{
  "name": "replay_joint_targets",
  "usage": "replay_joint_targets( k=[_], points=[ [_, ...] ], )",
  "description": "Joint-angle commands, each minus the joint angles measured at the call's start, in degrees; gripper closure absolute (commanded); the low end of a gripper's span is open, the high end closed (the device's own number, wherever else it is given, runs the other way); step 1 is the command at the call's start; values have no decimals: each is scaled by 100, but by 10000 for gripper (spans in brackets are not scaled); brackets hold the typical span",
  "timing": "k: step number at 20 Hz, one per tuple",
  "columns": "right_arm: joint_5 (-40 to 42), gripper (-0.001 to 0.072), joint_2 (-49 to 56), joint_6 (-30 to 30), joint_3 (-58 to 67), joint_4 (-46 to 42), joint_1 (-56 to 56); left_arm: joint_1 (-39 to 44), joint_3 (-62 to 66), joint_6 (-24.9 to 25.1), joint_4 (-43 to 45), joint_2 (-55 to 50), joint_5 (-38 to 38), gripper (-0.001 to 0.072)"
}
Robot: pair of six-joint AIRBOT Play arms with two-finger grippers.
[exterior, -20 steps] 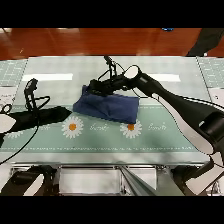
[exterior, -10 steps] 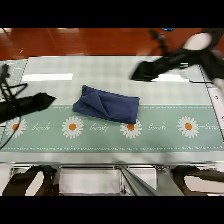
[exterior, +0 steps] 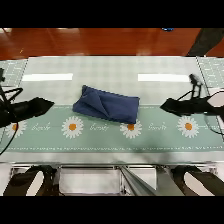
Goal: Fold the shirts.
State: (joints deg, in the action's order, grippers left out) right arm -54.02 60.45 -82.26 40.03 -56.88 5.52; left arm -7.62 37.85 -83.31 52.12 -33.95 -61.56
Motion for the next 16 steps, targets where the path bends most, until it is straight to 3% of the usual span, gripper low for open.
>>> replay_joint_targets(
  k=[1,5,9,10,11,12,16],
  points=[
    [372,297,994,1384,-275,2568,-229,472,-216,-90,-393,22,28,686],
    [-81,297,2452,1657,374,2938,-973,846,-214,-94,-396,7,476,686],
    [-81,309,3053,1650,920,2981,-1467,848,-216,-92,-391,-35,498,686],
    [-92,366,3143,1633,1043,2997,-1558,848,-216,-92,-393,-74,501,686],
    [-109,561,3189,1659,1163,2994,-1639,848,-216,-92,-391,-125,503,686],
    [-151,689,3187,1731,1309,2999,-1711,848,-216,-92,-391,-195,503,686],
    [-833,690,3182,1585,2712,2673,-1993,848,-216,9,-389,-516,507,686]
  ],
)
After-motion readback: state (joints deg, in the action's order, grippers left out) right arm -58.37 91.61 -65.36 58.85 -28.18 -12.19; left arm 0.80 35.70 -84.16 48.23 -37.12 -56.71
